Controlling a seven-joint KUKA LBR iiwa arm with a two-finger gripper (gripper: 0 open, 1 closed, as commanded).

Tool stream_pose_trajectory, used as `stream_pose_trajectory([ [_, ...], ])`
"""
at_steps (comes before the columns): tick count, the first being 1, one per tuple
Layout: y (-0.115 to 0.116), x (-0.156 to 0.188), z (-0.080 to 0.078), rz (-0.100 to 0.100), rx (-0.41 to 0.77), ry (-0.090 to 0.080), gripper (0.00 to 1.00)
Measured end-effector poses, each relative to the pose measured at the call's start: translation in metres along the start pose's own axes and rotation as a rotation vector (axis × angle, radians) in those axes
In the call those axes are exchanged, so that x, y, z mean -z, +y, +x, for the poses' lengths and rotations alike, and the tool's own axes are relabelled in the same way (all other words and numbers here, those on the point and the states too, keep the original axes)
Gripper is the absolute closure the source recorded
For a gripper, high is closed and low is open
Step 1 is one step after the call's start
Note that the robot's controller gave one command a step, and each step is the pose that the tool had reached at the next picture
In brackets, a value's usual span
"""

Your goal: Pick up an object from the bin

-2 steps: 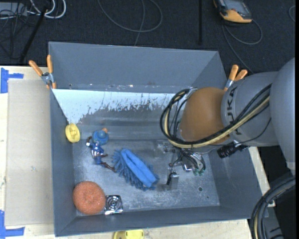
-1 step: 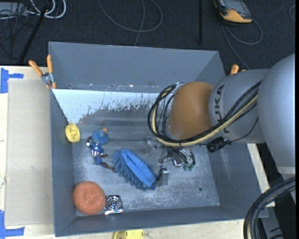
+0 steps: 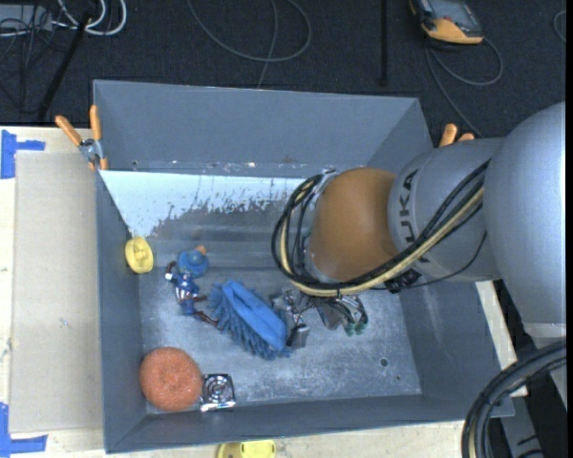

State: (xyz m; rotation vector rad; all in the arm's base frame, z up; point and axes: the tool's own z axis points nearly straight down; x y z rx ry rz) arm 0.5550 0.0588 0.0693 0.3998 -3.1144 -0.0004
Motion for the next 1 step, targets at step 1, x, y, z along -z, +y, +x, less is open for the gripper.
stream_pose_trajectory([
  [1, 0.0002, 0.0000, 0.0000, 0.000, 0.001, 0.000, 1.00],
])
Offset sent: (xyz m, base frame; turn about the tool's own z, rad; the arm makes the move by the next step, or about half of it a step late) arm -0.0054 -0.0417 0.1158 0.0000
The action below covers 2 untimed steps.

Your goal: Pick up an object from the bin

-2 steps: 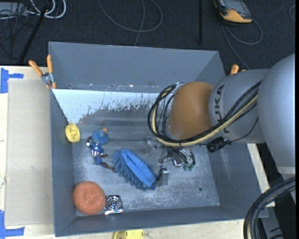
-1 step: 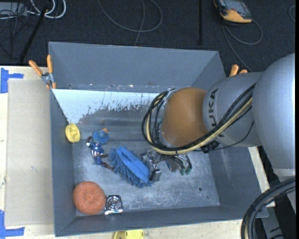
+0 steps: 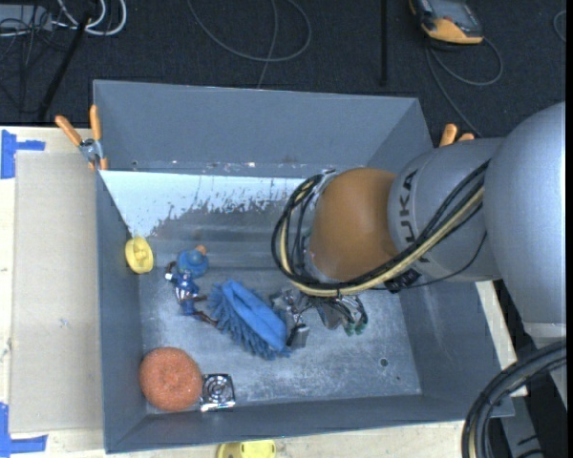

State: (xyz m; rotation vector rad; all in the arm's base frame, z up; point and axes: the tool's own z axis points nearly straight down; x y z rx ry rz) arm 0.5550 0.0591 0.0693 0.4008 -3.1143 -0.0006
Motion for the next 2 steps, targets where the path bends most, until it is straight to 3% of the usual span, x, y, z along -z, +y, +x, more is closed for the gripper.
stream_pose_trajectory([
  [1, -0.0393, 0.1154, 0.0156, 0.000, -0.003, -0.002, 1.00],
  [2, -0.0392, 0.1154, 0.0155, 0.000, -0.002, -0.002, 0.00],
])
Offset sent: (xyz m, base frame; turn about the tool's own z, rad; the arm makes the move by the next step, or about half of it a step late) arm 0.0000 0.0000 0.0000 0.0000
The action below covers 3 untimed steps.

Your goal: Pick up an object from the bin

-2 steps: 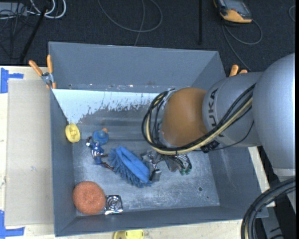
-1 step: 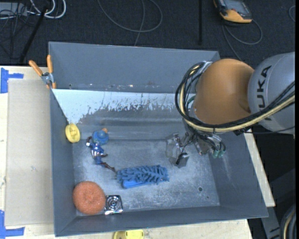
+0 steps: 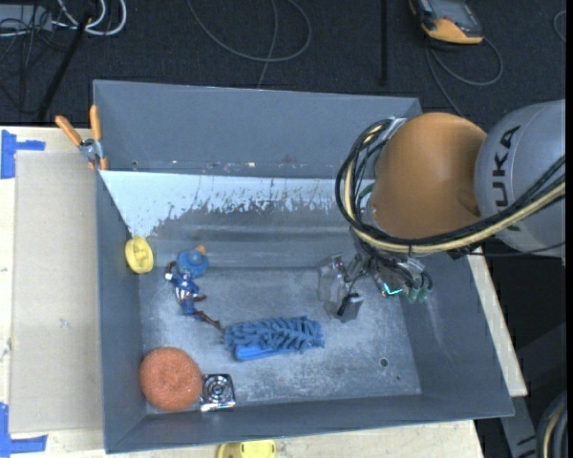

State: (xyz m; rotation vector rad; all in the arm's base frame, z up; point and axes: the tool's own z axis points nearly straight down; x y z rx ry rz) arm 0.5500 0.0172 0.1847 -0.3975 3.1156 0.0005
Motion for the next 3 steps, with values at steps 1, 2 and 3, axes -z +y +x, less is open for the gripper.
stream_pose_trajectory([
  [1, 0.000, 0.000, 0.000, 0.000, 0.001, 0.000, 0.00],
  [2, 0.017, -0.029, -0.014, 0.003, 0.072, -0.005, 0.00],
  [3, 0.027, -0.082, -0.001, 0.000, 0.166, -0.002, 0.00],
])
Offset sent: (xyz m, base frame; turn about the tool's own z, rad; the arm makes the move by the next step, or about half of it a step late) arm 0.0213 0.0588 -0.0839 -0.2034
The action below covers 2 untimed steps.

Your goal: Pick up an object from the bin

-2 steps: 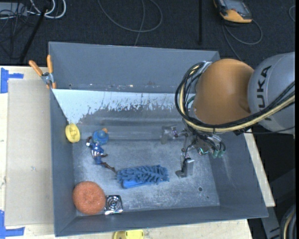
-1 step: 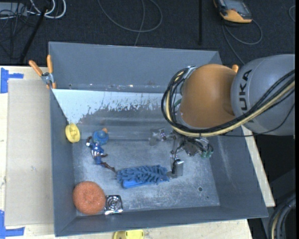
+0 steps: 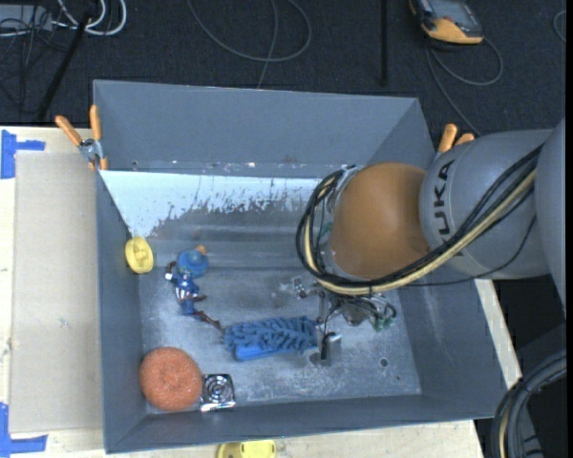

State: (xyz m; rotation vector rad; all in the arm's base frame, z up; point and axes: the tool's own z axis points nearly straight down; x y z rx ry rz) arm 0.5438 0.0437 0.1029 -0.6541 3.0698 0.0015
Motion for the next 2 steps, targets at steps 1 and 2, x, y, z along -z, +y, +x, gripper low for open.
stream_pose_trajectory([
  [1, 0.0430, -0.0337, 0.0015, 0.000, -0.083, 0.005, 1.00],
  [2, 0.0430, -0.0337, 0.0014, 0.000, -0.082, 0.005, 1.00],
])
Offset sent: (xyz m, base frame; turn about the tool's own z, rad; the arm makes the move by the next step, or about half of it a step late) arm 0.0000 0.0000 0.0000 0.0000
